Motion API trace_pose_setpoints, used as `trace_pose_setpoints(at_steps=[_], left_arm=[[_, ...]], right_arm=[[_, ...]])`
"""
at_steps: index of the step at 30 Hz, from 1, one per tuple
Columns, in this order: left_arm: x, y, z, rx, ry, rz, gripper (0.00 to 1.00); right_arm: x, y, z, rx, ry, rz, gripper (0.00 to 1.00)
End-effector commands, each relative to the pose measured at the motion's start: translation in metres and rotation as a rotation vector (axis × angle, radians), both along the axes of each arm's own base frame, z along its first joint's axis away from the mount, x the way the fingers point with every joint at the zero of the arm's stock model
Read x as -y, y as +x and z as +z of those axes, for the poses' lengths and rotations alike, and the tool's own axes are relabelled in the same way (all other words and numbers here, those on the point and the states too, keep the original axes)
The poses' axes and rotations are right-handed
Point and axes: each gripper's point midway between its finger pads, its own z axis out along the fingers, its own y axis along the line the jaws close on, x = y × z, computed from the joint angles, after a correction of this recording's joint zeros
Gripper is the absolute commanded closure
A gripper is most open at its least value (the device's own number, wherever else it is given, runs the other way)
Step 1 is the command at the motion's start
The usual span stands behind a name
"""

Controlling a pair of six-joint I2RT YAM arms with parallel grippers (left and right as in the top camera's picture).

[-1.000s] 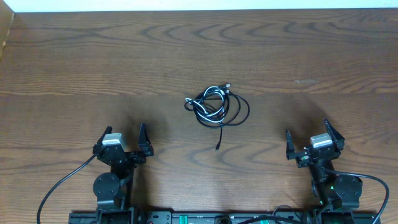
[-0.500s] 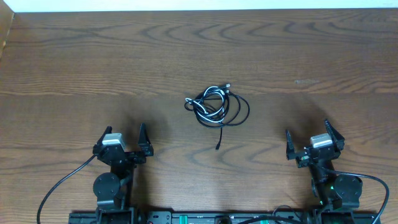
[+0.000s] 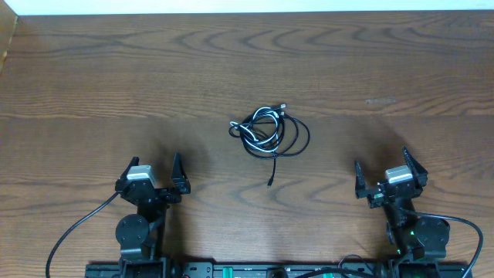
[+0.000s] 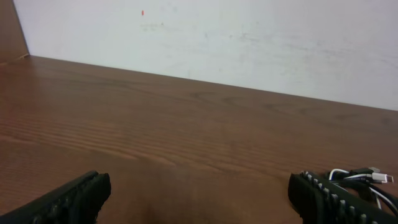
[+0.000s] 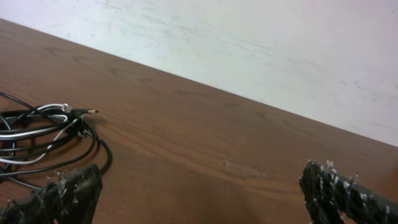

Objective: Untangle cables

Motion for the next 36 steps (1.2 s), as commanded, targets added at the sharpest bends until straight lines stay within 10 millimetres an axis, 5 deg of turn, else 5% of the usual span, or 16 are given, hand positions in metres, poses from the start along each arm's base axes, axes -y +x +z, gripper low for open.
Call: trace_pose_setpoints(at_steps=[1,23,36], left_arm=[[0.001,-0.001,-0.015,-0.05,0.008,-0.011,0.02],[0.002,-0.001,-0.006,-0.03,0.01,-0.015,0.02],[0.003,0.006,0.016,-0.109,0.003,-0.023,0.02]], right_arm=[[0.004,0.0,-0.001,-0.002,0.009,-0.02,0.01],[-0.004,-0.001,0.002,0.005,0.016,0.026,0.01],[-0.007,-0.005,0.04,0.043,0.084,0.043,0.01]])
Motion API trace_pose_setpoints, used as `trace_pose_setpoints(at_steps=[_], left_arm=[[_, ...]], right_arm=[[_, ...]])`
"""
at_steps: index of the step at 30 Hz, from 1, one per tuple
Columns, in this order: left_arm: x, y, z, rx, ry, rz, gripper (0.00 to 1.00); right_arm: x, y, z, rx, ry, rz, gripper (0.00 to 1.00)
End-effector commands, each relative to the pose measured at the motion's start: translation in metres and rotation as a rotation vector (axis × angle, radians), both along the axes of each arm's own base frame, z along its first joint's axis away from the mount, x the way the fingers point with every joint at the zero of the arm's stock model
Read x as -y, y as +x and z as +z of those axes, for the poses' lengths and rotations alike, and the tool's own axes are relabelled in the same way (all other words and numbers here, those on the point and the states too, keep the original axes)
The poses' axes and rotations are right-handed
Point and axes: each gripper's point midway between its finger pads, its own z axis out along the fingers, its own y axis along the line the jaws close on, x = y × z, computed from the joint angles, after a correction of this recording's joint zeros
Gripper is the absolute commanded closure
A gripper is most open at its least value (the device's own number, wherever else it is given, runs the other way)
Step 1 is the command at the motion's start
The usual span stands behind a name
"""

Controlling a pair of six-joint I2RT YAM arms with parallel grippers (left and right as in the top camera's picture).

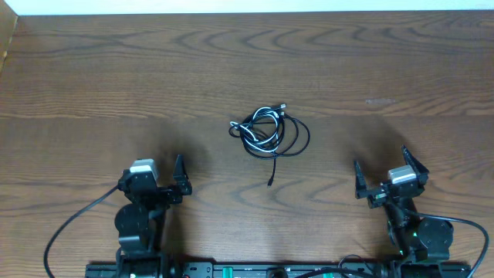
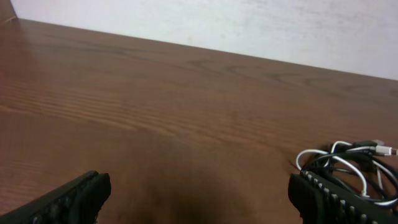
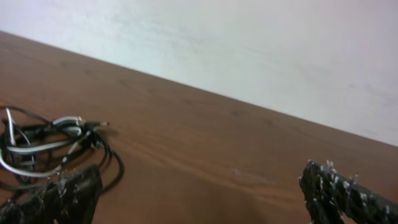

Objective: Untangle cables

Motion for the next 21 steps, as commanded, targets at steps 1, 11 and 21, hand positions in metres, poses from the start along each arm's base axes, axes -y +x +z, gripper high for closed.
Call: trace_pose_setpoints(at_steps=[1,11,21], left_arm=[[0.002,0.004,0.029,0.024,0.01,-0.015,0.02],[0.02,0.02,0.069,-0.107,-0.03,-0.122,0.02],[0.031,0.043,0.122,-0.245,-0.064,-0.182,0.02]], right_arm=[[-0.002,-0.003,0.026,0.027,0.03,0.019,0.01],[-0.016,0.011,0.069,-0.047,0.034,0.101,0.01],[-0.038,0.05,0.091,-0.314,0.075,0.238,0.01]])
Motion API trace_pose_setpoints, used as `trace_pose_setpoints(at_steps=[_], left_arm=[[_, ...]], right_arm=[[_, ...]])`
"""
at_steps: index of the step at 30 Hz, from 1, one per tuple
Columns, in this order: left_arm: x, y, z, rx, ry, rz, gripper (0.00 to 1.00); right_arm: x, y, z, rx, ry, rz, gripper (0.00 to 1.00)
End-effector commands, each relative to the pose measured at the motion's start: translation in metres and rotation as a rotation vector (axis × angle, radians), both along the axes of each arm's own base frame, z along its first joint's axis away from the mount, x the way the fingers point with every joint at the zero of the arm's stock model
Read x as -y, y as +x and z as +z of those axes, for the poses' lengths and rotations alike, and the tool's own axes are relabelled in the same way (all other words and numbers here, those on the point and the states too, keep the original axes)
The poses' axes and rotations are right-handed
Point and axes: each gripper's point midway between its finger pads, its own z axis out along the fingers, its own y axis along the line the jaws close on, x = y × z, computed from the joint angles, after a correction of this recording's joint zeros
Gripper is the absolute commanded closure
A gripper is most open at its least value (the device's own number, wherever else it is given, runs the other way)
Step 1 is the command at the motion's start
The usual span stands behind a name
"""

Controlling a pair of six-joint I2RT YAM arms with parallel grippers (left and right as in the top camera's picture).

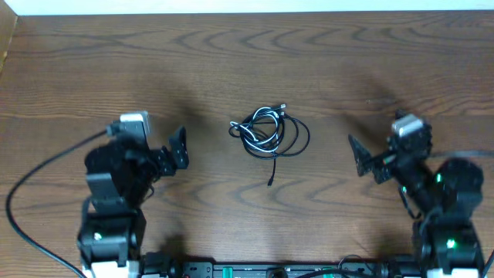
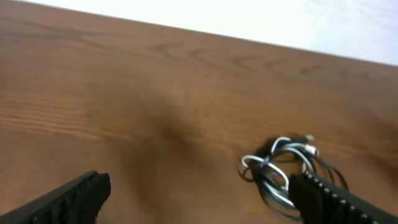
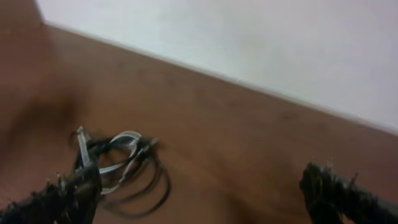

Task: Untangle cables
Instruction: 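Move the left gripper forward and down onto the cable bundle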

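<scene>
A small tangle of black and white cables [image 1: 270,133] lies on the wooden table [image 1: 247,62], one black end trailing toward the front. My left gripper [image 1: 164,154] hovers open to the left of the tangle and apart from it. The left wrist view shows the cables [image 2: 283,171] ahead on the right, by the right finger [image 2: 336,199]. To the right of the tangle, also apart from it, my right gripper [image 1: 377,154] is open. In the right wrist view the blurred cables [image 3: 118,163] lie ahead on the left, next to the left finger [image 3: 62,196]. Nothing is between either gripper's jaws.
A white wall [image 3: 249,43] runs along the table's far edge. The arm bases and a black rail [image 1: 247,270] sit at the front edge. A grey supply cable [image 1: 38,201] loops from the left arm toward the front left.
Both arms have moved up and away from the front edge, toward the level of the tangle. Both wrist cameras look down on the cables more steeply. The cables have not moved.
At first both grippers sat open and low near the front edge, the cables barely in the wrist views. Then the left arm had shifted slightly and saw more of the tangle. Now both arms flank the tangle, farther from the front edge, still open.
</scene>
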Motion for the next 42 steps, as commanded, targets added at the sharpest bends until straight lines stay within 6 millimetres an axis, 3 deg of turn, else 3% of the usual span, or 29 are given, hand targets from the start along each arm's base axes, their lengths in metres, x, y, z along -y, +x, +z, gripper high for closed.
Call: trace_pose_setpoints(at_steps=[1,10,18,22,30,36,42], left_arm=[[0.007,0.011,0.031,0.0,-0.002,-0.041,0.02],[0.023,0.053,0.045,-0.229,-0.008,-0.094,0.02],[0.052,0.098,0.052,-0.343,0.002,-0.166,0.02],[0.063,0.113,0.038,-0.363,0.007,-0.19,0.02],[0.079,0.114,0.014,-0.453,-0.076,-0.238,0.02],[0.082,0.123,-0.013,-0.585,-0.241,-0.073,0.04],[0.107,0.122,-0.045,-0.731,-0.352,0.038,0.12]], right_arm=[[-0.008,0.013,0.02,-0.052,0.038,0.057,0.01],[-0.022,0.045,0.038,-0.301,0.088,0.135,0.01],[-0.026,0.066,0.031,-0.468,0.11,0.161,0.01],[-0.026,0.079,0.023,-0.472,0.11,0.159,0.01],[-0.027,0.091,0.015,-0.472,0.112,0.16,0.01],[-0.015,0.107,0.003,-0.474,0.07,0.088,0.02],[-0.011,0.114,-0.013,-0.526,0.084,0.044,0.06]])
